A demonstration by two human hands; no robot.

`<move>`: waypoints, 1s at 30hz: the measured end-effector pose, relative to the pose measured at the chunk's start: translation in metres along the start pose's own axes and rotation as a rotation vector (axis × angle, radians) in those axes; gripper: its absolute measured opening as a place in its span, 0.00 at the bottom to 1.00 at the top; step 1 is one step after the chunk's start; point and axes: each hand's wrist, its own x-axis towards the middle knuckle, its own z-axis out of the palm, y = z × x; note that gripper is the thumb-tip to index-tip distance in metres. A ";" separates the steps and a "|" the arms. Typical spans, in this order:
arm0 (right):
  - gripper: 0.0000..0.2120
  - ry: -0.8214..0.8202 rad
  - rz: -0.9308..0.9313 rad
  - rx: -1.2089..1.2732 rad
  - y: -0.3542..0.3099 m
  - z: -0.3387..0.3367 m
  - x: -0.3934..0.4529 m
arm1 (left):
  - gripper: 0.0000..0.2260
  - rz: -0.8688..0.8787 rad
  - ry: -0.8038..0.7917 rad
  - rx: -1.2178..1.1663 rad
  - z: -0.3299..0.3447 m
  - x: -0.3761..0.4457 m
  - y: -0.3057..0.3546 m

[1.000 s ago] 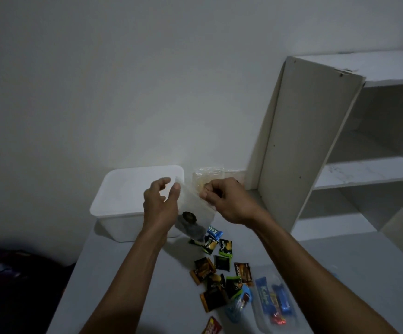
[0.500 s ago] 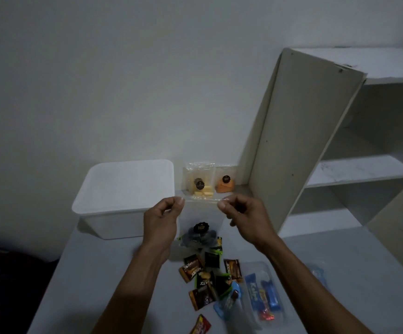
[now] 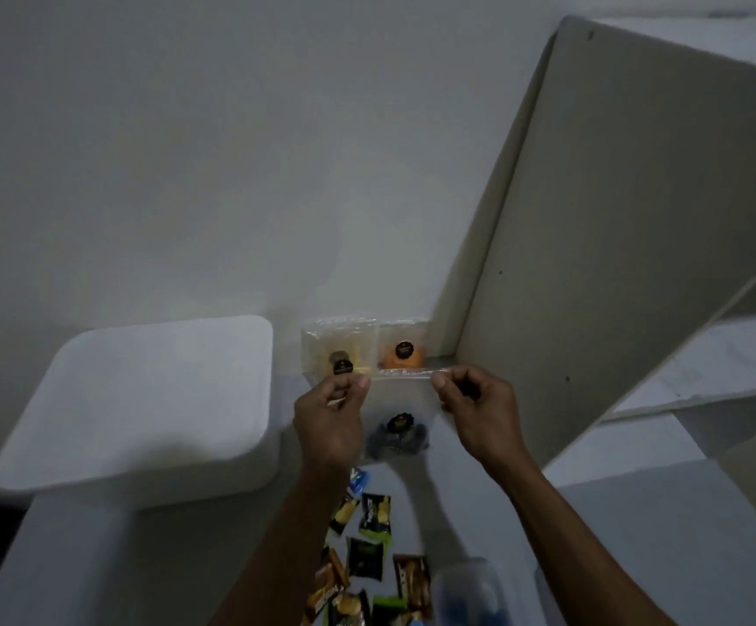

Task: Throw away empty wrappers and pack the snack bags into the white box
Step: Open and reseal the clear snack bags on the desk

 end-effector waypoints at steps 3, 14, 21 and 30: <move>0.05 0.038 0.020 -0.038 0.024 -0.002 0.046 | 0.02 -0.045 0.008 -0.010 0.038 0.032 -0.011; 0.04 0.195 0.126 -0.132 0.091 0.019 0.147 | 0.08 -0.151 0.150 0.003 0.119 0.112 -0.049; 0.04 0.259 0.135 -0.145 0.104 0.035 0.174 | 0.08 -0.107 0.205 0.058 0.137 0.139 -0.055; 0.08 0.233 0.164 -0.136 0.100 0.039 0.181 | 0.02 -0.097 0.218 0.088 0.143 0.147 -0.053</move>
